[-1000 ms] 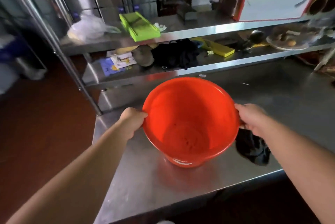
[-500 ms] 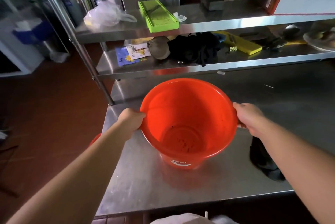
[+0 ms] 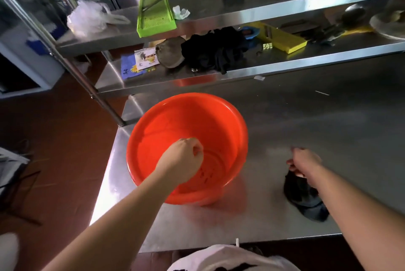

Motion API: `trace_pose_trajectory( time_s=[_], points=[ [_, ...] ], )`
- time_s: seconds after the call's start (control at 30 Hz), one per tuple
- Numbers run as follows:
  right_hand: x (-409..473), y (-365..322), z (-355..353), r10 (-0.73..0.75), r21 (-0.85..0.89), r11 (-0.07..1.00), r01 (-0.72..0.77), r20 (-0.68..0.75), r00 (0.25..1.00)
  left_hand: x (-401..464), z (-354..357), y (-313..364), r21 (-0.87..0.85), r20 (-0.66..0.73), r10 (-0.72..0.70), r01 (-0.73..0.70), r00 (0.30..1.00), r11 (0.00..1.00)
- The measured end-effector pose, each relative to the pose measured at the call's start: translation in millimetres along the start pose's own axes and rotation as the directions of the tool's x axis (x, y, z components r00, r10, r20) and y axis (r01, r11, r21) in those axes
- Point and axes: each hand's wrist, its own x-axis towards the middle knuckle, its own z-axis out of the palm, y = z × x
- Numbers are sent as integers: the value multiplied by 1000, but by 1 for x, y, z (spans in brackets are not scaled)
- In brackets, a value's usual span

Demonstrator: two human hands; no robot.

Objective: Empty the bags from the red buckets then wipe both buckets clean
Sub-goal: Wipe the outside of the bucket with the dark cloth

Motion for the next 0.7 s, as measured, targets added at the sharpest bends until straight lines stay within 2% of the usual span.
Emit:
trace_pose_trajectory(
  time_s=[0.13, 0.27, 0.47, 0.7],
  points=[
    [22, 51, -17, -5, -271, 963, 3, -8, 1000, 5, 27, 38, -26, 34, 31, -30, 999, 999],
    [27, 94, -21, -65, -516, 854, 63, 14, 998, 10, 45, 59, -31, 23, -36, 37, 999, 999],
    [31, 125, -13, -164, -620, 766, 172, 69, 984, 6, 65, 78, -8, 33, -66, 66, 997, 998],
    [45, 154, -4, -193, -669, 707, 227, 126, 973, 3, 70, 91, 7, 12, -108, 108, 994, 994]
  ],
)
